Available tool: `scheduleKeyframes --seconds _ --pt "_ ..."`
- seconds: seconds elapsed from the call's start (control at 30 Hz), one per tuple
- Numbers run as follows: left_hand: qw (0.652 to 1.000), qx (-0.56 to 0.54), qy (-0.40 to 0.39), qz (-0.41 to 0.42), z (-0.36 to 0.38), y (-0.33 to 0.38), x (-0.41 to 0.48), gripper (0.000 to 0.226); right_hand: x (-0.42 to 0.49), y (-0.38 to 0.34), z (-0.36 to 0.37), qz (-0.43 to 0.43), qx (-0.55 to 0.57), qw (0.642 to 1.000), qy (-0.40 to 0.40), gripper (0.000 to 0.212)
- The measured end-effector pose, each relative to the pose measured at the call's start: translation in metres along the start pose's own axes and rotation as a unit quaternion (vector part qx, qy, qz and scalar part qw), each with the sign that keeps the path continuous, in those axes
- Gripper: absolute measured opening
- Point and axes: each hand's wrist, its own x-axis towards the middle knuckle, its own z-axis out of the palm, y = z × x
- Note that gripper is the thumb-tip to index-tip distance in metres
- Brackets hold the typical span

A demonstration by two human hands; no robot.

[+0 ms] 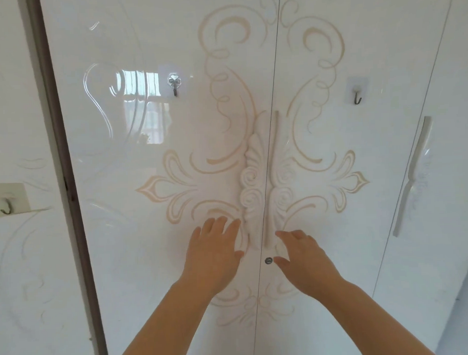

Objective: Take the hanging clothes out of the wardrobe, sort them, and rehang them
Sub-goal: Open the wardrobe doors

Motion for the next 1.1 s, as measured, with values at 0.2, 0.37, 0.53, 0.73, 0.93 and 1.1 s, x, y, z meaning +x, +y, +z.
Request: scheduleKeyframes --seconds 0.2,0.37,0.53,0.73,0.93,1.1 --pt "0.997 0.007 0.066 0.033 -0.002 0.004 0.053 0.061 0.056 0.013 -0.013 -0.013 0.033 0.993 0.115 0.058" --pt "0.976 0.034 0.186 0.107 0.021 0.004 0.104 0.071 0.096 0.029 -0.019 -0.023 0.079 0.974 0.212 0.063" --pt "0.957 0.071 0.248 0.136 0.037 0.000 0.141 0.068 0.125 0.039 -0.016 -0.053 0.122 0.953 0.273 0.068" --pt "0.940 0.085 0.290 0.158 0.059 -0.011 0.160 0.064 0.136 0.034 -0.006 -0.053 0.154 0.940 0.301 0.072" --pt "0.931 0.062 0.316 0.171 0.066 -0.014 0.165 0.067 0.136 0.027 -0.011 -0.012 0.146 0.945 0.292 0.071" --pt "0.936 0.053 0.298 0.179 0.064 -0.014 0.165 0.066 0.132 0.024 -0.020 0.025 0.161 0.953 0.254 0.077"
